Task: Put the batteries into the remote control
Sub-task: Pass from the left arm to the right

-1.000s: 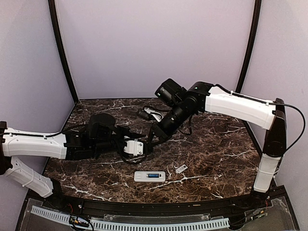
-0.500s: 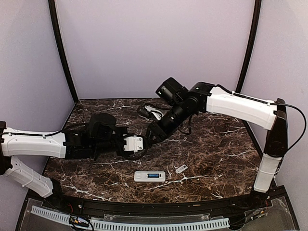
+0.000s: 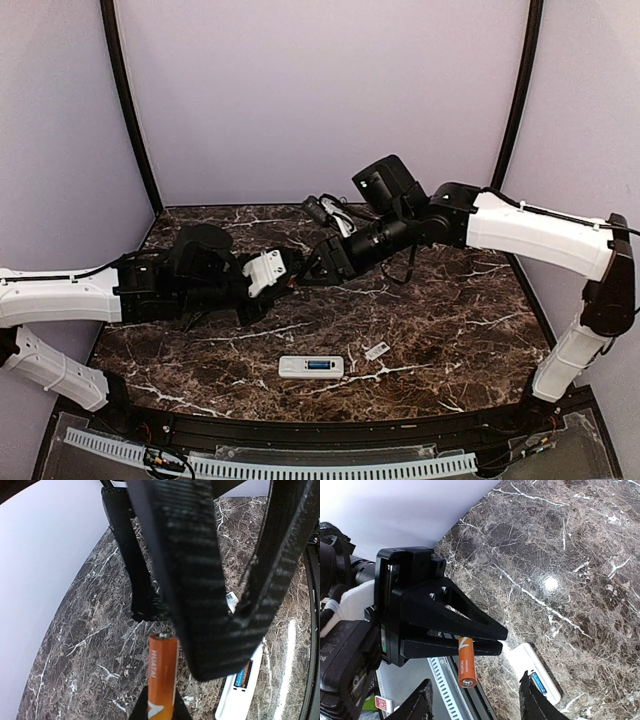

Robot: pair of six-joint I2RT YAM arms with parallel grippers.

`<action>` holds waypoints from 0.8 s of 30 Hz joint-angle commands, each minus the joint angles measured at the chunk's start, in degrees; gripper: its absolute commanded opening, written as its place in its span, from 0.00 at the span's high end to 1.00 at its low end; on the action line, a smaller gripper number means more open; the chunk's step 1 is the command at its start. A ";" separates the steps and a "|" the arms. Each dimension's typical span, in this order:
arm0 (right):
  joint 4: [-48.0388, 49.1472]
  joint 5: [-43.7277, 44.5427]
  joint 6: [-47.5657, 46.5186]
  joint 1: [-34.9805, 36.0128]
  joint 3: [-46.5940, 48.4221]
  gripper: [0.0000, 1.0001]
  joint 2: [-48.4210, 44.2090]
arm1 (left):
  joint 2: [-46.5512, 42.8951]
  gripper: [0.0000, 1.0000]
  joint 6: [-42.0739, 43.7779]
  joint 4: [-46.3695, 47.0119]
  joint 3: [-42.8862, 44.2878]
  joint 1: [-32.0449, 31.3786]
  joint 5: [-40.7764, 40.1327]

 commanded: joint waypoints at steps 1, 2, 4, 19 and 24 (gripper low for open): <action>7.38 0.66 4.90 0.13 -1.82 0.48 -0.46 | -1.48 1.00 -3.73 -2.22 0.88 -0.22 1.05; 8.21 0.92 5.67 0.09 -2.00 0.51 -0.51 | -1.49 1.00 -3.70 -2.14 0.89 -0.21 1.05; 9.03 1.40 6.57 0.15 -1.99 0.63 -0.33 | -1.63 1.00 -3.65 -2.15 0.91 -0.20 1.14; 6.90 -2.18 6.53 0.06 -0.74 0.81 2.05 | -1.97 1.00 -2.89 -1.90 0.48 -0.23 -0.39; 6.87 -2.50 6.21 0.01 -0.74 0.98 2.02 | -1.70 1.00 -2.41 -2.14 0.64 -0.22 -0.19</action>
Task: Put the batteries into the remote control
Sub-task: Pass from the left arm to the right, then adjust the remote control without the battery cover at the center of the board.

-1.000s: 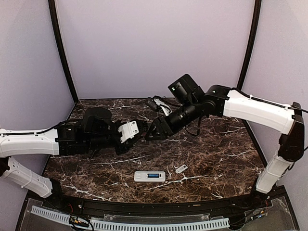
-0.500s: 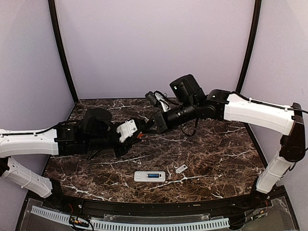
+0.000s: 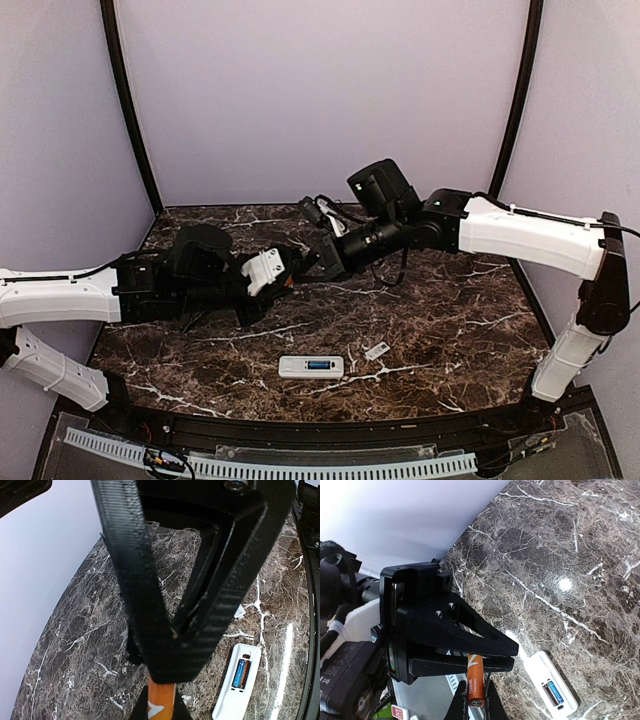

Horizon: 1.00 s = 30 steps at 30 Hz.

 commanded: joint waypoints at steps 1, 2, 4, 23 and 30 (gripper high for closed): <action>0.25 -0.28 -0.66 0.02 0.67 1.00 0.34 | -1.45 1.00 0.20 -1.53 0.65 -0.15 0.35; 0.26 -0.25 -0.74 -0.01 0.59 1.00 0.21 | -1.40 1.00 0.24 -1.65 0.65 -0.14 0.42; 0.14 0.09 -0.71 -0.02 0.42 1.00 0.15 | -1.36 1.00 0.18 -2.05 0.65 -0.14 0.89; 8.80 4.96 7.56 -2.57 -25.69 1.00 -10.11 | -0.29 0.09 2.33 -16.28 -3.25 -0.13 14.33; 15.91 6.16 8.68 -2.50 -34.71 1.00 -12.87 | 7.38 0.07 6.20 -15.99 -3.21 -0.13 11.34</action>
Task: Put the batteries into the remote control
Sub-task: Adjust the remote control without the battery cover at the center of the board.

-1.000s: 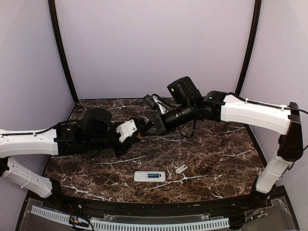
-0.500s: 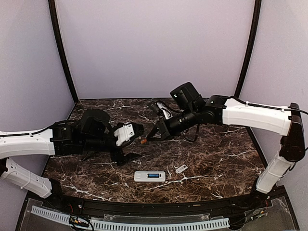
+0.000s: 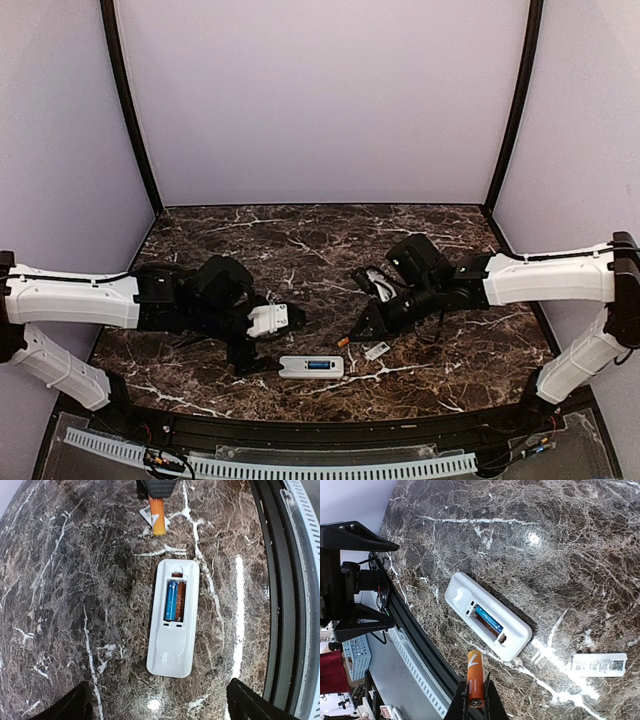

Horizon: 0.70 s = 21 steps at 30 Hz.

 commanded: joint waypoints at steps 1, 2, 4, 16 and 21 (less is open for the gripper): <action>8.93 1.16 1.32 0.12 -3.66 1.00 -1.78 | 5.17 0.07 3.97 -2.28 0.55 -0.19 -1.29; 9.81 1.34 1.27 0.16 -4.34 1.00 -1.82 | 7.38 0.07 4.31 -2.43 1.41 -0.16 -1.59; 11.09 1.21 1.24 0.23 -5.44 1.00 -1.86 | 10.25 0.07 4.86 -2.48 2.36 -0.15 -1.66; 16.63 -3.26 0.81 1.34 -6.68 1.00 1.64 | 16.83 0.07 6.04 6.43 -0.18 0.36 -0.87; 18.72 -2.76 1.44 1.43 -7.00 1.00 2.33 | 19.88 0.10 6.27 5.74 2.05 1.50 -0.45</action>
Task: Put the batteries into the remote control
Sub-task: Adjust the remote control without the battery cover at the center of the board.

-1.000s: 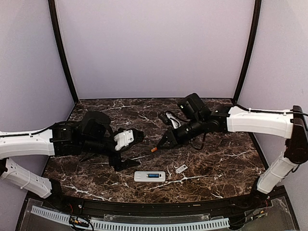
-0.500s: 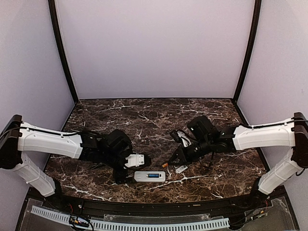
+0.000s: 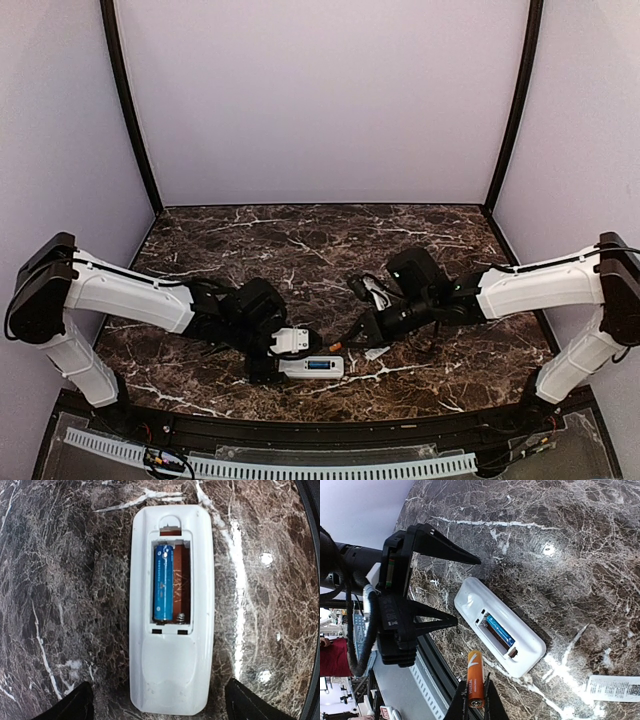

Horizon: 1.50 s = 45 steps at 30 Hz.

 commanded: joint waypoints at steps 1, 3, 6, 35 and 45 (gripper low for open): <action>3.92 -0.56 0.00 0.54 0.42 1.00 1.17 | 2.13 0.11 0.64 -0.31 1.30 0.94 0.35; 3.51 -0.44 -0.12 0.54 0.66 1.00 1.64 | 3.08 0.13 0.55 -1.68 1.95 0.99 0.57; 3.17 -0.40 -0.25 0.54 0.68 1.00 2.01 | 4.55 0.21 -0.29 -3.01 2.82 0.93 0.77; -0.03 -2.65 -1.13 -1.39 -3.11 1.00 -0.02 | 10.73 0.49 -17.34 -9.03 11.44 -5.36 -2.03; 2.02 -4.23 0.21 -2.17 -6.52 1.00 -1.78 | 13.10 0.51 -23.36 -7.48 11.81 -8.90 -2.47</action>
